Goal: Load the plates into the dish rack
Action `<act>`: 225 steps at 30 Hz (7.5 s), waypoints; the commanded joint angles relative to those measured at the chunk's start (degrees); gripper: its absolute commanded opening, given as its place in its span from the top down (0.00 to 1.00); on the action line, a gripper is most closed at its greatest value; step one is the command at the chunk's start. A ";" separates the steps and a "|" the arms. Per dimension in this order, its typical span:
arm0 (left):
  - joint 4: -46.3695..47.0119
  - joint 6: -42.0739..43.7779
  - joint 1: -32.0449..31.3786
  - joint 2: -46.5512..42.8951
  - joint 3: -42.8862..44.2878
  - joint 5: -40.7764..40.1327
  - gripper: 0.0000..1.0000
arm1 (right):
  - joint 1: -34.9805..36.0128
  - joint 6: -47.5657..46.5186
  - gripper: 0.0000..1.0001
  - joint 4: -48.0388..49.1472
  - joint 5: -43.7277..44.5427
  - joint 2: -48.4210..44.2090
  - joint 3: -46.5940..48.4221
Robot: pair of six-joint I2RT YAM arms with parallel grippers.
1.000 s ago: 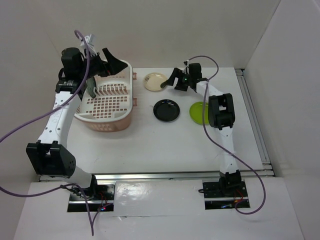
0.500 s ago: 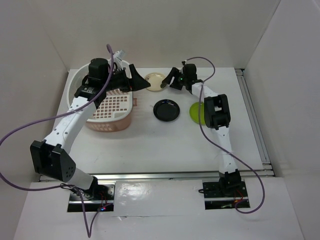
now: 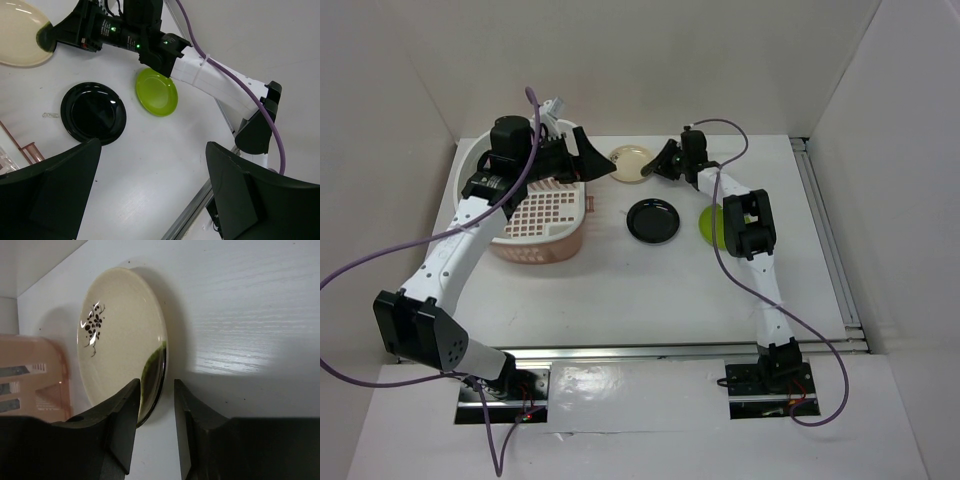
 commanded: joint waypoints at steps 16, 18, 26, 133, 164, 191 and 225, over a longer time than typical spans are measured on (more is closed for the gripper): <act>0.40 1.70 0.15 -2.94 -0.39 -1.52 0.01 | 0.40 7.80 0.75 -5.29 2.31 5.49 1.65; 0.40 1.70 0.15 -2.94 -0.39 -1.52 0.01 | 0.40 7.81 0.79 -5.29 2.31 5.49 1.12; 0.40 1.70 0.15 -2.94 -0.91 -2.04 0.01 | -0.13 11.41 1.00 -6.79 6.79 2.24 -2.82; 21.49 48.90 4.64 14.11 1.02 -70.69 1.00 | -1.01 -8.01 0.00 -4.50 -20.27 -47.51 -35.27; 14.11 36.95 9.73 28.87 8.14 -68.76 1.00 | -1.01 -6.34 0.00 -3.36 -22.99 -45.40 -34.65; 10.59 34.75 9.73 33.28 12.18 -65.68 0.55 | -1.01 -5.20 0.00 -2.30 -25.20 -42.15 -31.93; 21.56 -17.43 3.50 2.34 -2.04 17.45 0.00 | 4.00 -14.27 0.00 -13.38 4.82 -64.87 -54.32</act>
